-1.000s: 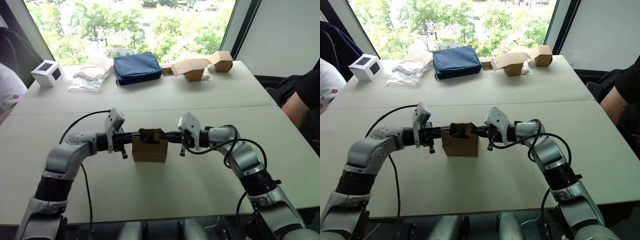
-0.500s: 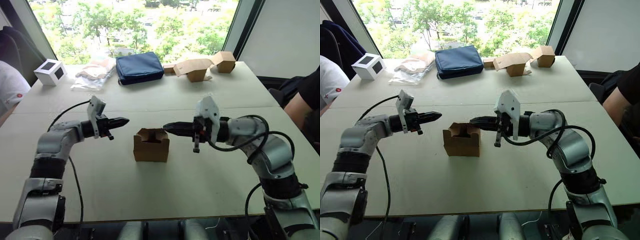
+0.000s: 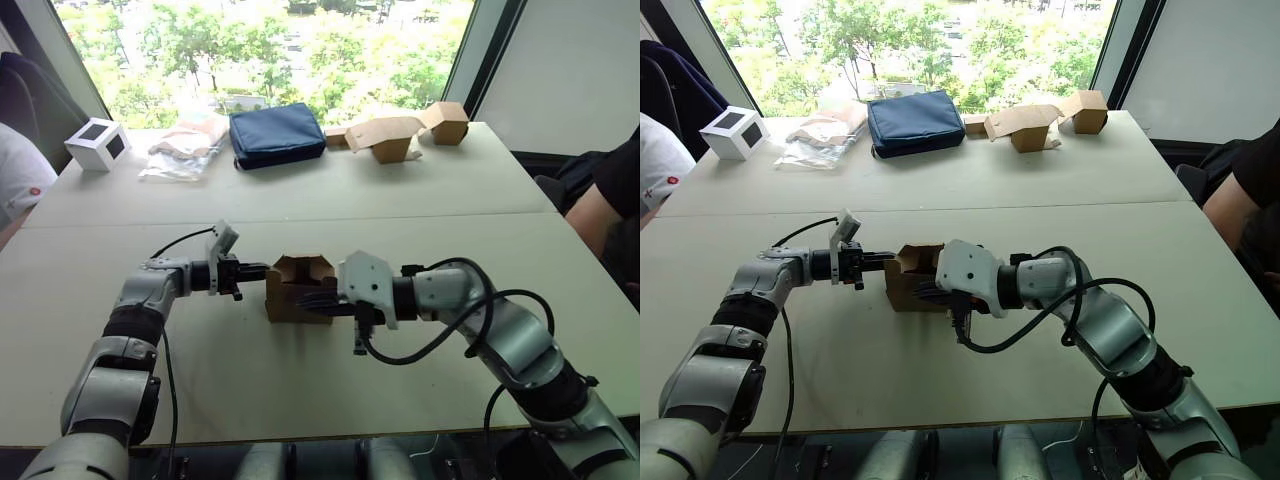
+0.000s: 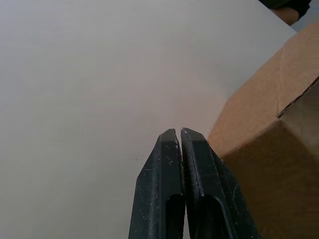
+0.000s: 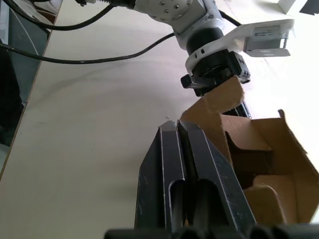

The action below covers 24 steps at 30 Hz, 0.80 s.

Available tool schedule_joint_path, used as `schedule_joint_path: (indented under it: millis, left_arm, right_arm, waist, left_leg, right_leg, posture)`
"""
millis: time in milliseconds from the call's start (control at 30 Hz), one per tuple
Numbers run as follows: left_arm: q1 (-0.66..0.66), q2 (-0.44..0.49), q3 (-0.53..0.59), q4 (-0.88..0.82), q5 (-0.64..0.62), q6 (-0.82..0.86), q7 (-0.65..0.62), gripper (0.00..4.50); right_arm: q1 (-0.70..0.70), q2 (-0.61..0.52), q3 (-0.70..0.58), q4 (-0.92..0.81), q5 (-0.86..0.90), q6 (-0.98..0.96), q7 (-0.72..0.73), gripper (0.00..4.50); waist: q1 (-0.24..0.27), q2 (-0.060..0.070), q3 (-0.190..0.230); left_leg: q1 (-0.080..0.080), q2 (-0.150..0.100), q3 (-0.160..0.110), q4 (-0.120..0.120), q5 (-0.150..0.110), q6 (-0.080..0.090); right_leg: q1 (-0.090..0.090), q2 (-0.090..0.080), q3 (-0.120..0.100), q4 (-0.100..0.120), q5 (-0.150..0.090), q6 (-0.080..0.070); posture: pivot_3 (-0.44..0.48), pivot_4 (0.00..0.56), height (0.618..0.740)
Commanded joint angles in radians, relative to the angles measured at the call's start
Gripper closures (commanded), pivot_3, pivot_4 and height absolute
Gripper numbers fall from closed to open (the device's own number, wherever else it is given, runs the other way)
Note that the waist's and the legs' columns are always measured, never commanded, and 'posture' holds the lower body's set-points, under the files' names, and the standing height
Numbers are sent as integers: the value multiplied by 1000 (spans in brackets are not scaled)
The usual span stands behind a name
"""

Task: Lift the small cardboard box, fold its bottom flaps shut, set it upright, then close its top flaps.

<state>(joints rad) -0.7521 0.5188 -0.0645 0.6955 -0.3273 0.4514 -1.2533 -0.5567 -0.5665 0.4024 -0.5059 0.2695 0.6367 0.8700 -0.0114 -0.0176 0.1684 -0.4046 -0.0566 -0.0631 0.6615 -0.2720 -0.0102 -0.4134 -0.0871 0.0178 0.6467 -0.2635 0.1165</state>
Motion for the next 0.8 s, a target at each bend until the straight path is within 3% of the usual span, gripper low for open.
schedule_joint_path:
  millis: [33,300,800]
  left_arm:
    - [14,2,14,-66,-8,20,-7,4388]
    - [48,2,20,-114,-4,42,1,4388]
    - [74,-5,40,-141,-10,43,58,4388]
  right_arm:
    - [-21,18,11,17,-41,-41,-15,4500]
    - [-34,30,41,151,-165,-186,-28,4500]
    - [3,132,-12,252,-105,-223,-9,4500]
  waist:
    - [-1,0,0]
    - [-2,0,0]
    - [-2,0,0]
  left_leg:
    - [0,0,0,0,0,0]
    - [0,0,0,0,0,0]
    - [0,0,0,0,0,0]
  right_leg:
    - [0,0,0,0,0,0]
    - [-1,0,0,0,0,0]
    - [-1,0,0,1,0,0]
  posture:
    - [0,150,740]
    - [0,150,740]
    - [0,150,740]
